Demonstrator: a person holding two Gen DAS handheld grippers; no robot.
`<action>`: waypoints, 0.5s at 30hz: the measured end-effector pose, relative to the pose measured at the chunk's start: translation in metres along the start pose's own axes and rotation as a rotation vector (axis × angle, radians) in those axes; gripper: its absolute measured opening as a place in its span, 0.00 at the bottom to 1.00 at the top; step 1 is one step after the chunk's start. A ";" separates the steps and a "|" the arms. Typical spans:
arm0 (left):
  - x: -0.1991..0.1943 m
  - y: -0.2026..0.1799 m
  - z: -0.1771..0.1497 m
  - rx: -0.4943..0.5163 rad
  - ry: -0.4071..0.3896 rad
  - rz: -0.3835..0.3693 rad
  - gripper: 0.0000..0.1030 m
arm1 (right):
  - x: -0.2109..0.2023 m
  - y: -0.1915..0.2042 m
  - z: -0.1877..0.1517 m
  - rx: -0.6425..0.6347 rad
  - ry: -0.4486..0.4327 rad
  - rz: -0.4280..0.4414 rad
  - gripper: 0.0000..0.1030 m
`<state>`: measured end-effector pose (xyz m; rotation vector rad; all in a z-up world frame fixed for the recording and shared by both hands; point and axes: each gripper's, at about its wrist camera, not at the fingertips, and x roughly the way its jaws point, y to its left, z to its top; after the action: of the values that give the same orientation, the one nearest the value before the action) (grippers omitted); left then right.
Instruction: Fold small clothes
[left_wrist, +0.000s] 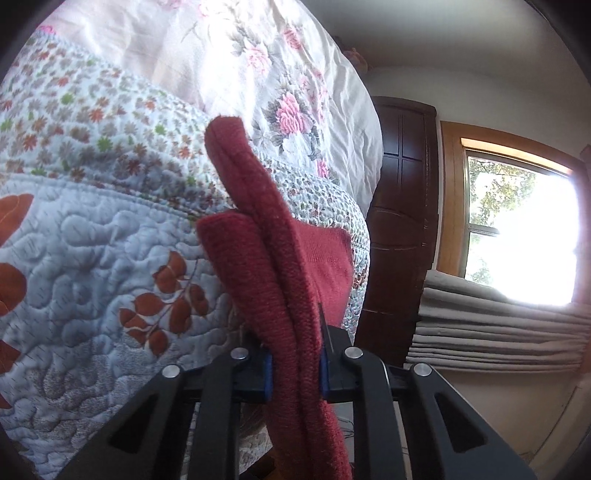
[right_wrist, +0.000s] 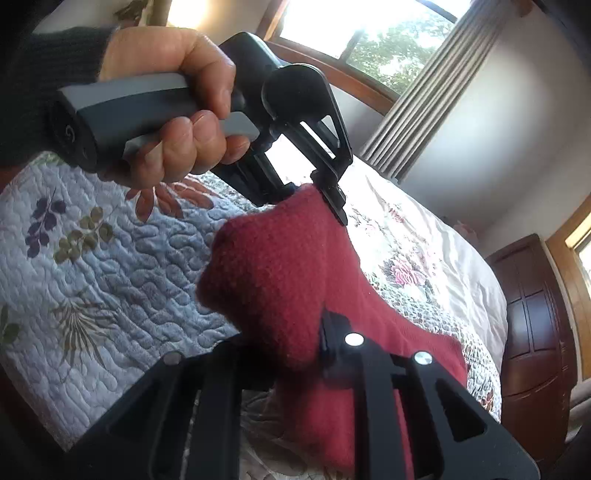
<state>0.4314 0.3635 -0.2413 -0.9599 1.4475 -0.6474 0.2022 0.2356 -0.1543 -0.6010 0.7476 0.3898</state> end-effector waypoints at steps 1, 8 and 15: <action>0.001 -0.009 0.000 0.012 -0.001 0.006 0.16 | -0.002 -0.006 0.000 0.028 -0.007 0.003 0.15; 0.023 -0.081 0.002 0.109 0.009 0.085 0.16 | -0.023 -0.050 -0.007 0.188 -0.056 0.011 0.15; 0.059 -0.140 -0.002 0.182 0.025 0.146 0.16 | -0.054 -0.108 -0.025 0.358 -0.101 0.013 0.15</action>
<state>0.4591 0.2430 -0.1533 -0.7011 1.4387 -0.6722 0.2100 0.1306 -0.0900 -0.2380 0.7037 0.2866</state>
